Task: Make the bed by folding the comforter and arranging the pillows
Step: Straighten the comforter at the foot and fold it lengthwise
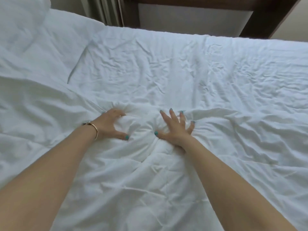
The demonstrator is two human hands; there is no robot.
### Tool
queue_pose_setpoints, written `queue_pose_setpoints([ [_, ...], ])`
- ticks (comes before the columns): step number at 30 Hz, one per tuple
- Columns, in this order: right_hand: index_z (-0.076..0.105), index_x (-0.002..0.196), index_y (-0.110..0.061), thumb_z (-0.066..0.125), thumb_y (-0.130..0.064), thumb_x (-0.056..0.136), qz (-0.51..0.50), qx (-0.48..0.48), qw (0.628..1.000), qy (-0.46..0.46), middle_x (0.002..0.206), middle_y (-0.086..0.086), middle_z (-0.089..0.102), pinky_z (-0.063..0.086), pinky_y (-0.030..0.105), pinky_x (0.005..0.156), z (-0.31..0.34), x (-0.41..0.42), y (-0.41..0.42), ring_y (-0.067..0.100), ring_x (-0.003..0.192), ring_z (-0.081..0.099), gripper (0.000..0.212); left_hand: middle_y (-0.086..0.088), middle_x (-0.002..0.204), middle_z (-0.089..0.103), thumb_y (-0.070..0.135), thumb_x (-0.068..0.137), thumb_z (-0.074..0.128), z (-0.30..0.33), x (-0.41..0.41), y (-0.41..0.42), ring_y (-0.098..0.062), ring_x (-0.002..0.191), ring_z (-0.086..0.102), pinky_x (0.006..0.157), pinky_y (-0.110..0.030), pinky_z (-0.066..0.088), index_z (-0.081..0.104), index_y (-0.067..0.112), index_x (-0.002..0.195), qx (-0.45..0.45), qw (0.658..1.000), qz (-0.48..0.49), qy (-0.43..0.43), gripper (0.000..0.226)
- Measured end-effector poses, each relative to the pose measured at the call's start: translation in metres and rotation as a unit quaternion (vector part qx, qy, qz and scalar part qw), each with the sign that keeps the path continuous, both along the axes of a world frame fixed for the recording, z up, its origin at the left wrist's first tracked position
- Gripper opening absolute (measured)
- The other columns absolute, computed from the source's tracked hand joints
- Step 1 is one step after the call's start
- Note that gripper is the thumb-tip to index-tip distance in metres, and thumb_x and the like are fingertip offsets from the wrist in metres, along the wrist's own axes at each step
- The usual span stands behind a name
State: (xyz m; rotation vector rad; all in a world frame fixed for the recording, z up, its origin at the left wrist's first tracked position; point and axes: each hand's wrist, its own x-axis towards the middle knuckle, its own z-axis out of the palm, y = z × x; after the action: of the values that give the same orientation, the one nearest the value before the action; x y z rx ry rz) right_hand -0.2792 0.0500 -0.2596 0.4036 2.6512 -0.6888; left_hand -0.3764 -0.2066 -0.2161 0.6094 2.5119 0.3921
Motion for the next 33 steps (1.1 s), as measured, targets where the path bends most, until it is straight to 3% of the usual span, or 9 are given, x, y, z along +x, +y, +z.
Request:
queue_pose_setpoints([
  [5, 0.033, 0.118, -0.06, 0.071, -0.063, 0.064, -0.086, -0.043, 0.991, 0.097, 0.156, -0.027, 0.011, -0.02, 0.056, 0.107, -0.033, -0.005, -0.002, 0.008, 0.146, -0.011, 0.066, -0.003, 0.143, 0.035, 0.053, 0.064, 0.083, -0.039, 0.009, 0.007, -0.022, 0.133, 0.032, 0.116, -0.04, 0.009, 0.059, 0.016, 0.121, -0.007, 0.994, 0.008, 0.107, 0.072],
  [7, 0.046, 0.116, -0.044, 0.074, -0.055, 0.068, -0.099, -0.001, 0.988, 0.119, 0.152, -0.021, 0.026, -0.011, 0.055, 0.11, -0.021, -0.002, -0.007, 0.014, 0.146, 0.003, 0.058, -0.007, 0.129, 0.05, 0.053, 0.074, 0.075, -0.028, 0.004, 0.016, -0.026, 0.123, 0.044, 0.115, -0.044, 0.01, 0.067, 0.013, 0.106, -0.036, 0.984, 0.011, 0.176, 0.052],
  [10, 0.059, 0.101, -0.023, 0.074, -0.03, 0.075, -0.144, 0.044, 0.947, 0.282, 0.136, -0.004, 0.047, 0.016, 0.057, 0.109, 0.0, 0.002, -0.016, 0.025, 0.131, 0.031, 0.031, -0.019, 0.094, 0.062, 0.033, 0.081, 0.074, 0.015, -0.03, 0.013, -0.04, 0.104, 0.055, 0.112, -0.056, 0.02, 0.069, 0.001, 0.082, 0.062, 0.945, 0.039, 0.319, 0.032],
  [12, 0.05, 0.102, -0.024, 0.072, -0.031, 0.078, -0.186, 0.051, 0.923, 0.332, 0.143, 0.001, 0.038, 0.016, 0.06, 0.11, 0.01, 0.0, -0.023, 0.021, 0.13, 0.027, 0.033, -0.019, 0.098, 0.064, 0.031, 0.079, 0.076, 0.026, -0.052, 0.008, -0.042, 0.109, 0.052, 0.113, -0.057, 0.018, 0.071, -0.001, 0.085, 0.057, 0.923, -0.002, 0.381, 0.033],
  [15, 0.022, 0.132, -0.036, 0.049, -0.062, 0.087, -0.151, 0.172, 0.954, 0.195, 0.159, 0.004, 0.001, 0.002, 0.064, 0.111, -0.003, -0.001, -0.028, 0.03, 0.146, 0.002, 0.059, -0.016, 0.117, 0.057, 0.053, 0.081, 0.066, -0.003, -0.04, 0.009, -0.035, 0.121, 0.044, 0.117, -0.053, 0.004, 0.065, 0.0, 0.108, -0.048, 0.94, 0.041, 0.336, 0.06],
  [19, 0.024, 0.138, -0.055, 0.019, -0.064, 0.094, -0.09, 0.227, 0.956, 0.163, 0.16, 0.001, 0.017, -0.004, 0.068, 0.109, -0.032, 0.0, -0.027, 0.038, 0.147, 0.004, 0.045, -0.017, 0.112, 0.052, 0.065, 0.09, 0.032, -0.064, -0.027, 0.007, -0.034, 0.117, 0.044, 0.113, -0.063, 0.009, 0.055, 0.0, 0.102, -0.055, 0.937, 0.114, 0.327, 0.07],
  [27, -0.003, 0.138, -0.068, 0.004, -0.079, 0.084, -0.101, 0.16, 0.978, 0.086, 0.163, -0.011, -0.004, -0.029, 0.054, 0.103, -0.049, -0.017, -0.02, 0.025, 0.148, -0.017, 0.056, -0.016, 0.111, 0.047, 0.07, 0.087, 0.021, -0.085, -0.056, 0.009, -0.031, 0.122, 0.038, 0.111, -0.062, 0.014, 0.051, 0.006, 0.103, -0.081, 0.944, 0.081, 0.309, 0.072],
  [31, -0.001, 0.134, -0.073, 0.008, -0.083, 0.078, -0.085, 0.07, 0.994, 0.012, 0.16, -0.019, -0.012, -0.038, 0.047, 0.094, -0.045, -0.027, -0.003, 0.018, 0.145, -0.025, 0.057, -0.011, 0.136, 0.041, 0.064, 0.093, 0.006, -0.052, -0.05, 0.027, -0.034, 0.142, 0.016, 0.115, -0.06, -0.003, 0.043, 0.012, 0.128, -0.247, 0.931, 0.06, 0.263, 0.072],
  [33, 0.004, 0.135, -0.073, 0.017, -0.081, 0.08, -0.078, 0.028, 0.996, -0.039, 0.16, -0.02, -0.012, -0.032, 0.052, 0.1, -0.034, -0.033, 0.004, 0.017, 0.145, -0.025, 0.057, -0.008, 0.151, 0.027, 0.048, 0.1, 0.016, -0.03, -0.029, 0.045, -0.035, 0.146, 0.004, 0.116, -0.058, -0.002, 0.033, 0.015, 0.141, -0.214, 0.931, 0.107, 0.275, 0.056],
])
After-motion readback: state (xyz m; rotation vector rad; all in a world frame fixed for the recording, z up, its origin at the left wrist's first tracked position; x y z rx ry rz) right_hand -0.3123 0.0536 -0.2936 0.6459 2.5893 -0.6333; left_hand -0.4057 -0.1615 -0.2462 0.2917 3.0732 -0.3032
